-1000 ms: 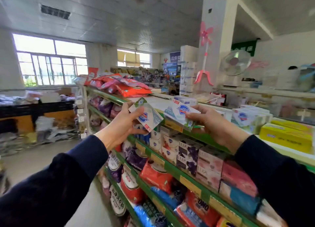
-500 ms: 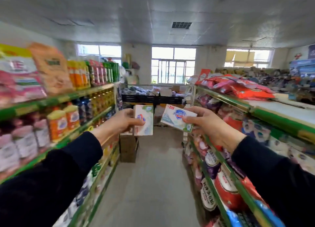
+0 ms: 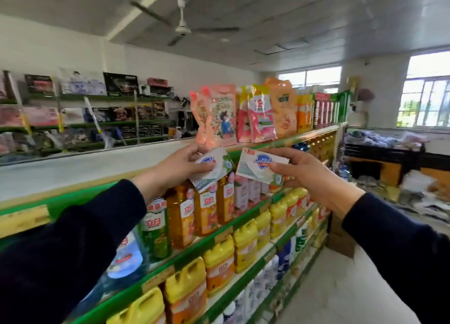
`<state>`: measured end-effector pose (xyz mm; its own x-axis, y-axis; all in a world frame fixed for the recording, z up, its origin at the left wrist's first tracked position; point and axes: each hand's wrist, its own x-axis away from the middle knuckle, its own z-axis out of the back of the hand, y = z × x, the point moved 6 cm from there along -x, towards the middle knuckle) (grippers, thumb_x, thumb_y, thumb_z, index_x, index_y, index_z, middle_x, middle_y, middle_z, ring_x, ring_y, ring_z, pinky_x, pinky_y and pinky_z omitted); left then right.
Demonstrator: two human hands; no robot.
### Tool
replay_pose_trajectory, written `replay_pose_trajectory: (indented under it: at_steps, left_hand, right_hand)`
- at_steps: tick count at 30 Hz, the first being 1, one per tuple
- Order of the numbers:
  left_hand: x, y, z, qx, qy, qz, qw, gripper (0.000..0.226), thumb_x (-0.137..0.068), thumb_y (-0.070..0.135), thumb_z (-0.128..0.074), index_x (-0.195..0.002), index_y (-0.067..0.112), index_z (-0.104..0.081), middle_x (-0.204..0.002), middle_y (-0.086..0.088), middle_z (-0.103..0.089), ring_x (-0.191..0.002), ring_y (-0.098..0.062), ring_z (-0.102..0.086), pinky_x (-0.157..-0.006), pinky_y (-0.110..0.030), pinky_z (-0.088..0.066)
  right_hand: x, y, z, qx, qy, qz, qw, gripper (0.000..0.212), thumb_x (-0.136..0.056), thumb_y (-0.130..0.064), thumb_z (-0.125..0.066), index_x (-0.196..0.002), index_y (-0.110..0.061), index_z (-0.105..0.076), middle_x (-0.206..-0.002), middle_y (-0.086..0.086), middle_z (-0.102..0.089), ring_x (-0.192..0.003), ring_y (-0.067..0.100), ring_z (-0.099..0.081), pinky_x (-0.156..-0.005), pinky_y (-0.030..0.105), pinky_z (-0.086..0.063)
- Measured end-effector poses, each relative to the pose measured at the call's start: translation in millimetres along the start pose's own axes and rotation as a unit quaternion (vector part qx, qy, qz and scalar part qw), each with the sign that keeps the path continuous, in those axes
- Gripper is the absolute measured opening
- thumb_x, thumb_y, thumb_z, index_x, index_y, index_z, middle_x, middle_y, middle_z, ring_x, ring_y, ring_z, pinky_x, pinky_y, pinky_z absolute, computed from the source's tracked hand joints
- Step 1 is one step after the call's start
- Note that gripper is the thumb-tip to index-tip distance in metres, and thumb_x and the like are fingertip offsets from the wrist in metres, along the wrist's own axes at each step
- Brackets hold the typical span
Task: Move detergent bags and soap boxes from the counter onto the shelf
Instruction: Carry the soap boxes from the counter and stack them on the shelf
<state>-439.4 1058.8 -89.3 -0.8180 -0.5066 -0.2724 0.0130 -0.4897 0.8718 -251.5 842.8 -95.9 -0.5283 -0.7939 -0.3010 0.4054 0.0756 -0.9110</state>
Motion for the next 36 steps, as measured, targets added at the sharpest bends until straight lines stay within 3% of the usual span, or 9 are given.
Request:
replay_pose_trajectory:
  at_steps: [3,6,11,15,19,23,29,32,36]
  left_hand:
    - [31.3,-3.5,71.0,-0.065,0.095,0.004,0.993,0.031,-0.086,0.03,-0.08,-0.115,0.035,-0.069,-0.111,-0.003,-0.072,-0.085,-0.018,-0.073,-0.062,-0.033,-0.058]
    - [68.7,-1.9,150.6,-0.109,0.179,0.011,0.978,0.025,-0.087,0.032,-0.079,-0.108,0.044,-0.071,-0.103,0.011,-0.075,-0.081,-0.013,-0.071,-0.06,-0.025,-0.054]
    - [120.3,-4.9,237.4,-0.168,0.239,0.061,0.955,0.02,-0.093,0.027,-0.073,-0.107,0.041,-0.071,-0.092,0.017,-0.076,-0.076,-0.008,-0.066,-0.064,-0.024,-0.051]
    - [149.2,-17.9,265.3,-0.217,0.255,0.106,0.936,0.03,-0.094,0.025,-0.072,-0.124,0.025,-0.069,-0.114,0.005,-0.071,-0.09,-0.017,-0.068,-0.073,-0.033,-0.057]
    - [159.8,-26.1,271.1,-0.25,0.245,0.133,0.927,0.031,-0.093,0.027,-0.074,-0.121,0.036,-0.068,-0.107,0.018,-0.07,-0.081,-0.011,-0.067,-0.064,-0.02,-0.056]
    - [163.7,-28.3,276.5,-0.284,0.259,0.159,0.909,0.04,-0.091,0.032,-0.075,-0.13,0.031,-0.066,-0.114,0.023,-0.062,-0.089,-0.005,-0.069,-0.057,-0.007,-0.05]
    - [156.4,-32.7,272.6,-0.376,0.223,0.19,0.879,0.044,-0.095,0.033,-0.071,-0.137,0.026,-0.063,-0.151,0.007,-0.051,-0.126,-0.01,-0.052,-0.089,-0.01,-0.039]
    - [157.1,-36.2,270.8,-0.379,0.221,0.207,0.874,0.045,-0.094,0.037,-0.07,-0.138,0.029,-0.062,-0.152,0.007,-0.051,-0.135,-0.014,-0.048,-0.106,-0.028,-0.036]
    - [159.3,-35.3,269.2,-0.387,0.215,0.218,0.87,0.047,-0.095,0.041,-0.068,-0.14,0.031,-0.06,-0.156,0.009,-0.046,-0.138,-0.013,-0.046,-0.105,-0.026,-0.034]
  right_hand:
    - [-32.5,-12.4,-59.9,-0.017,-0.039,0.028,0.999,0.032,-0.092,-0.03,-0.073,-0.122,-0.042,-0.07,-0.116,-0.005,-0.076,-0.101,0.017,-0.074,-0.074,0.028,-0.059]
    - [-64.3,-37.0,-132.1,-0.05,-0.095,0.057,0.993,0.028,-0.093,-0.023,-0.072,-0.115,-0.041,-0.073,-0.118,-0.006,-0.076,-0.101,0.013,-0.074,-0.081,0.034,-0.063]
    - [-101.2,-78.6,-219.7,-0.038,-0.174,0.117,0.977,0.03,-0.089,-0.029,-0.075,-0.111,-0.05,-0.073,-0.118,-0.017,-0.073,-0.107,0.014,-0.071,-0.084,0.034,-0.06]
    - [-120.4,-99.9,-276.3,-0.019,-0.248,0.148,0.957,0.034,-0.092,-0.024,-0.074,-0.117,-0.047,-0.071,-0.108,-0.014,-0.077,-0.099,0.011,-0.074,-0.094,0.046,-0.059]
    - [-138.3,-102.4,-313.1,0.024,-0.292,0.175,0.94,0.037,-0.093,-0.022,-0.073,-0.123,-0.042,-0.069,-0.123,-0.013,-0.072,-0.111,0.018,-0.068,-0.101,0.053,-0.053]
    - [-155.3,-96.9,-333.9,0.021,-0.325,0.186,0.927,0.036,-0.091,-0.02,-0.074,-0.116,-0.045,-0.072,-0.129,-0.011,-0.068,-0.102,0.012,-0.071,-0.09,0.036,-0.06]
    - [-175.5,-91.8,-353.7,0.024,-0.354,0.185,0.916,0.035,-0.092,-0.024,-0.073,-0.119,-0.045,-0.07,-0.126,-0.015,-0.069,-0.112,0.02,-0.067,-0.098,0.046,-0.055]
    - [-176.3,-87.3,-362.9,0.014,-0.392,0.167,0.905,0.034,-0.094,-0.02,-0.071,-0.122,-0.04,-0.069,-0.124,-0.013,-0.071,-0.109,0.018,-0.07,-0.094,0.04,-0.057]
    - [-172.9,-80.5,-370.4,0.002,-0.421,0.144,0.895,0.032,-0.098,-0.025,-0.067,-0.126,-0.039,-0.067,-0.121,-0.015,-0.073,-0.106,0.012,-0.07,-0.078,0.028,-0.056]
